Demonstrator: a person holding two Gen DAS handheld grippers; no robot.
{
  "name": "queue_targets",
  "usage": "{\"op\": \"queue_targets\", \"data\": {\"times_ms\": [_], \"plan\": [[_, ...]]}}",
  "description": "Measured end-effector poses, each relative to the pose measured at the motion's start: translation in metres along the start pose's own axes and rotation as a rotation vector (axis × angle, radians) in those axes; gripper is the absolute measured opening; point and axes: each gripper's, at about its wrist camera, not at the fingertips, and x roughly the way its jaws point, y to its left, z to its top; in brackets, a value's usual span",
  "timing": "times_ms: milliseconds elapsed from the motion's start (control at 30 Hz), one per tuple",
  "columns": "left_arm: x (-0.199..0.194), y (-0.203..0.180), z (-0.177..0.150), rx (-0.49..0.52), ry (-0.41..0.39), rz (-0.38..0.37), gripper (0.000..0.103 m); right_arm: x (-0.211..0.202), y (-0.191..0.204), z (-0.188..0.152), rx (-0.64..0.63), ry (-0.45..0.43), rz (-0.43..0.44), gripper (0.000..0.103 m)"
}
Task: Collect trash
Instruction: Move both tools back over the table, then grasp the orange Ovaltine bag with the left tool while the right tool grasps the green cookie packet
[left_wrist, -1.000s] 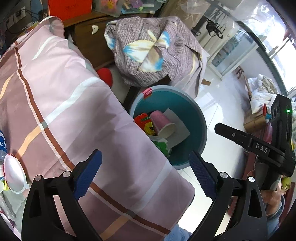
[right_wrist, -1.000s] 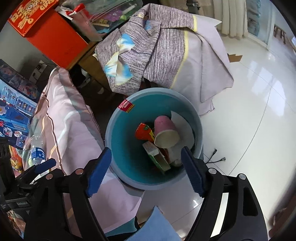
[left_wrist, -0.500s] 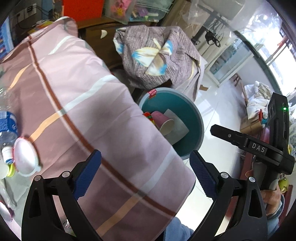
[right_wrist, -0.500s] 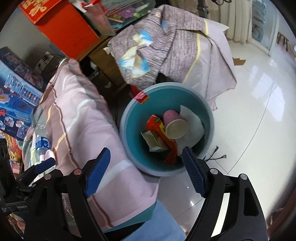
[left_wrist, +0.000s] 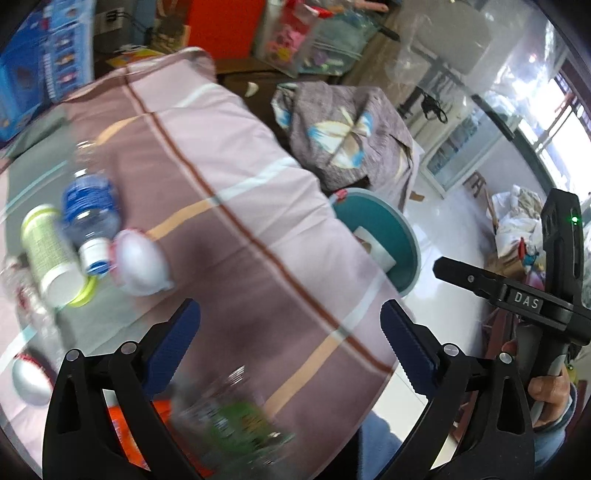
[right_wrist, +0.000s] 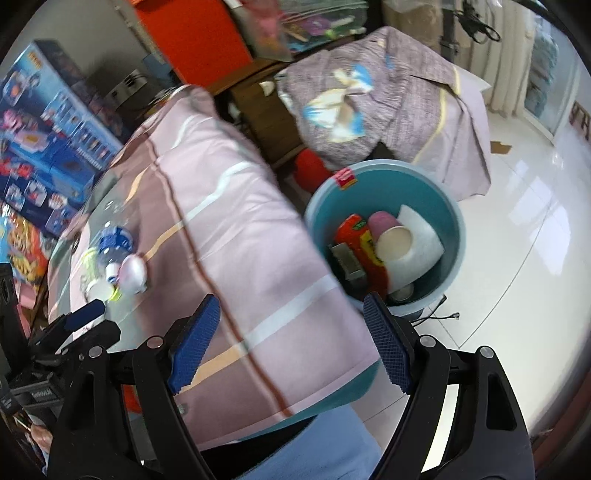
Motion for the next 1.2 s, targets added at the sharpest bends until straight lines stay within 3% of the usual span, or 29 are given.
{"op": "queue_targets", "data": {"times_ms": [267, 600, 767, 1033, 1067, 1100, 1133, 1200], "plan": [[-0.033, 0.043, -0.039, -0.061, -0.031, 0.048, 0.099, -0.003, 0.054, -0.031, -0.101, 0.027, 0.01, 0.084], [-0.051, 0.093, -0.111, -0.16, -0.008, 0.137, 0.099, 0.025, 0.112, -0.082, -0.22, 0.166, 0.086, 0.084], [-0.039, 0.102, -0.129, -0.194, 0.031, 0.148, 0.099, 0.04, 0.123, -0.091, -0.225, 0.228, 0.109, 0.084], [-0.014, 0.1, -0.133, -0.166, 0.064, 0.194, 0.098, 0.046, 0.122, -0.092, -0.192, 0.247, 0.115, 0.084], [-0.015, 0.102, -0.134, -0.163, 0.057, 0.198, 0.095, 0.047, 0.122, -0.092, -0.188, 0.251, 0.118, 0.084], [-0.016, 0.103, -0.133, -0.16, 0.051, 0.209, 0.081, 0.048, 0.122, -0.091, -0.186, 0.254, 0.118, 0.084], [-0.019, 0.105, -0.132, -0.157, 0.042, 0.23, 0.061, 0.049, 0.124, -0.091, -0.185, 0.256, 0.117, 0.084], [-0.024, 0.113, -0.131, -0.176, 0.04, 0.215, 0.053, 0.053, 0.128, -0.092, -0.191, 0.263, 0.121, 0.084]]}}
